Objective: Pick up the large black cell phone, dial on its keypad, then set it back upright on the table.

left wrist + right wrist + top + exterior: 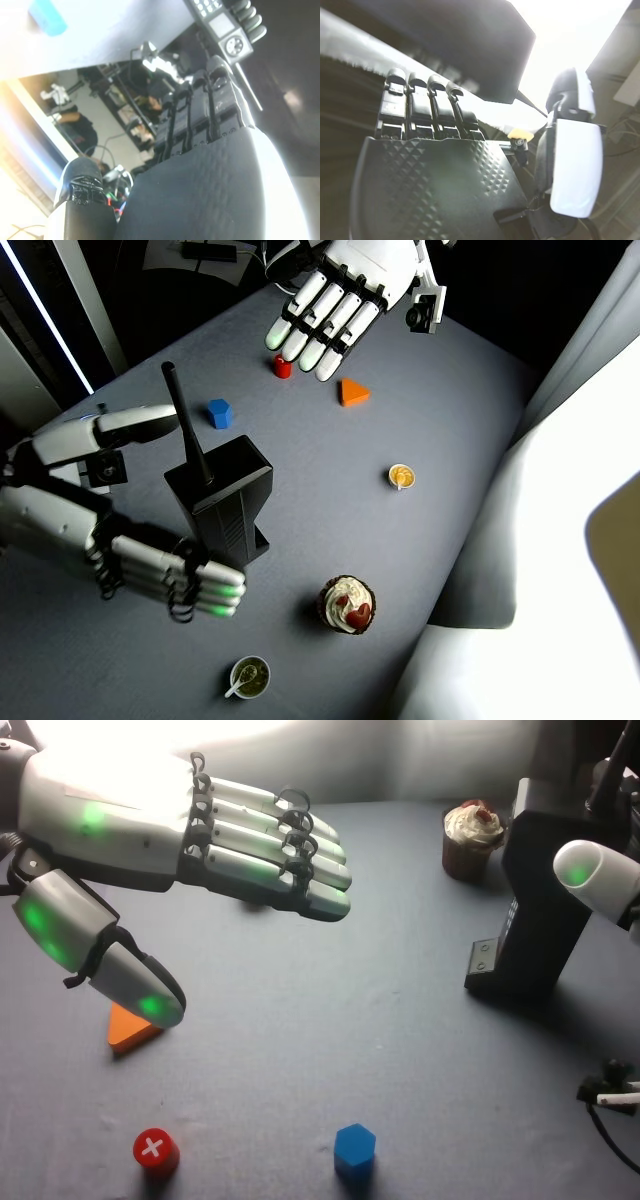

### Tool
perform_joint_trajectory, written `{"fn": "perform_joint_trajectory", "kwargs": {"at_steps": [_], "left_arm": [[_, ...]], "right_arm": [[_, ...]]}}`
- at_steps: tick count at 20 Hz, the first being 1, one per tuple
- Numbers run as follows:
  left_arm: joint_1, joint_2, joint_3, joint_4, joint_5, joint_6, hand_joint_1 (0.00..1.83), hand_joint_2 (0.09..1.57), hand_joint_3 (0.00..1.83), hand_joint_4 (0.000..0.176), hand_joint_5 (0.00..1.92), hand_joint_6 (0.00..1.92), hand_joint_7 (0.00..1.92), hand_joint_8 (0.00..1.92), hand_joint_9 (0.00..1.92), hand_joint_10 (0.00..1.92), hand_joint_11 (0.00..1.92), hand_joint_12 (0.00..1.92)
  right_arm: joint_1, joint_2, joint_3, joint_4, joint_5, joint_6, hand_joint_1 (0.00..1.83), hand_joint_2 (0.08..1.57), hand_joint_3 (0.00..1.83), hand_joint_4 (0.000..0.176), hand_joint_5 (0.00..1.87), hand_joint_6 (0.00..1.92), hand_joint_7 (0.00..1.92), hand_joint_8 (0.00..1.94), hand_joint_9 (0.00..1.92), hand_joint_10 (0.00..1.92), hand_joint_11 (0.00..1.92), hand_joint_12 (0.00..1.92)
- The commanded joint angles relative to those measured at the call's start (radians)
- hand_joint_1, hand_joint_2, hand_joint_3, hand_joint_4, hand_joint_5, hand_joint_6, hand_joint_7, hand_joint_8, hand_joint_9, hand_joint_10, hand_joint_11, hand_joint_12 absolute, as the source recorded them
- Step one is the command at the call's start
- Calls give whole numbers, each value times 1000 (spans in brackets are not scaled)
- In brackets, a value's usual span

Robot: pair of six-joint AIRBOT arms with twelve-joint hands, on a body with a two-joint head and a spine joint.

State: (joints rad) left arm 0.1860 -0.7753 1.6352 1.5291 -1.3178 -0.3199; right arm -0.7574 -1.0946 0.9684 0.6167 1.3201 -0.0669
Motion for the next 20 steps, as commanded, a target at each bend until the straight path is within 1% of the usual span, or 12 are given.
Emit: {"fn": "perform_joint_trajectory", "kwargs": {"at_steps": [1, 2, 5, 6, 10, 13, 14, 16, 17, 18, 19, 20], "left_arm": [[-23, 4, 3, -103, -45, -6, 0, 1113, 0, 0, 81, 1, 61, 1, 49, 1, 0, 175], [-23, 4, 4, -103, -46, -7, 0, 1113, 0, 0, 78, 1, 63, 3, 51, 3, 0, 170], [-23, 3, 7, -103, -55, -11, 0, 1117, 1, 0, 75, 0, 52, 2, 45, 0, 0, 136], [-23, 3, 9, -103, -56, -12, 0, 1116, 0, 0, 75, 0, 50, 2, 44, 0, 0, 131], [-25, 2, 14, -103, -59, -12, 0, 1108, 0, 0, 78, 2, 75, 5, 60, 4, 0, 142], [-28, 1, 14, -103, -62, -12, 0, 1112, 1, 0, 75, 0, 76, 3, 67, 4, 0, 159], [-29, 0, 14, -102, -64, -12, 0, 1114, 1, 0, 71, 0, 72, 1, 64, 2, 0, 149], [-29, 0, 15, -97, -67, -12, 0, 1114, 1, 0, 71, 0, 72, 1, 64, 2, 0, 149], [-31, -1, 15, -91, -68, -12, 0, 1116, 2, 0, 73, 1, 78, 3, 70, 4, 0, 145], [-33, -2, 15, -87, -69, -12, 0, 1115, 1, 0, 87, 4, 89, 4, 71, 3, 0, 166], [-35, -2, 15, -86, -69, -12, 0, 1115, 0, 0, 91, 5, 93, 5, 74, 4, 0, 171], [-36, -3, 15, -87, -69, -12, 0, 1114, 0, 0, 92, 4, 90, 3, 70, 2, 0, 170]], "right_arm": [[12, 5, 7, -38, 119, 8, 654, 1004, 24, 0, 0, 0, 0, 0, 0, 0, 0, 0], [17, 0, 9, -39, 119, 6, 662, 1005, 21, 0, 0, 0, 0, 0, 0, 0, 0, 0], [27, -12, 18, -41, 115, 6, 881, 1005, 13, 0, 0, 0, 0, 0, 0, 0, 0, 0], [30, -17, 23, -41, 114, 6, 922, 1001, 9, 0, 0, 0, 0, 0, 0, 0, 0, 0], [50, -36, 54, -41, 109, 6, 940, 1042, 20, 0, 0, 0, 0, 0, 0, 0, 0, 0], [54, -46, 75, -41, 104, 6, 846, 1112, 16, 0, 86, 5, 45, 3, 28, 3, 52, 46], [54, -47, 79, -41, 103, 6, 838, 1150, 0, 0, 130, 2, 87, 1, 61, 2, 10, 261], [53, -47, 81, -41, 100, 6, 838, 1150, 0, 0, 130, 2, 87, 1, 61, 2, 10, 261], [53, -47, 82, -41, 100, 6, 968, 1149, 0, 0, 380, 26, 364, 29, 385, 43, 172, 736], [53, -49, 83, -41, 99, 6, 1304, 1091, 0, 0, 898, 619, 908, 634, 893, 904, 767, 992], [52, -52, 85, -41, 98, 7, 1371, 1084, 2, 0, 1020, 716, 988, 822, 964, 1144, 936, 1079], [52, -54, 87, -41, 98, 7, 1385, 1081, 0, 0, 1083, 678, 992, 877, 979, 1200, 999, 1111]]}}
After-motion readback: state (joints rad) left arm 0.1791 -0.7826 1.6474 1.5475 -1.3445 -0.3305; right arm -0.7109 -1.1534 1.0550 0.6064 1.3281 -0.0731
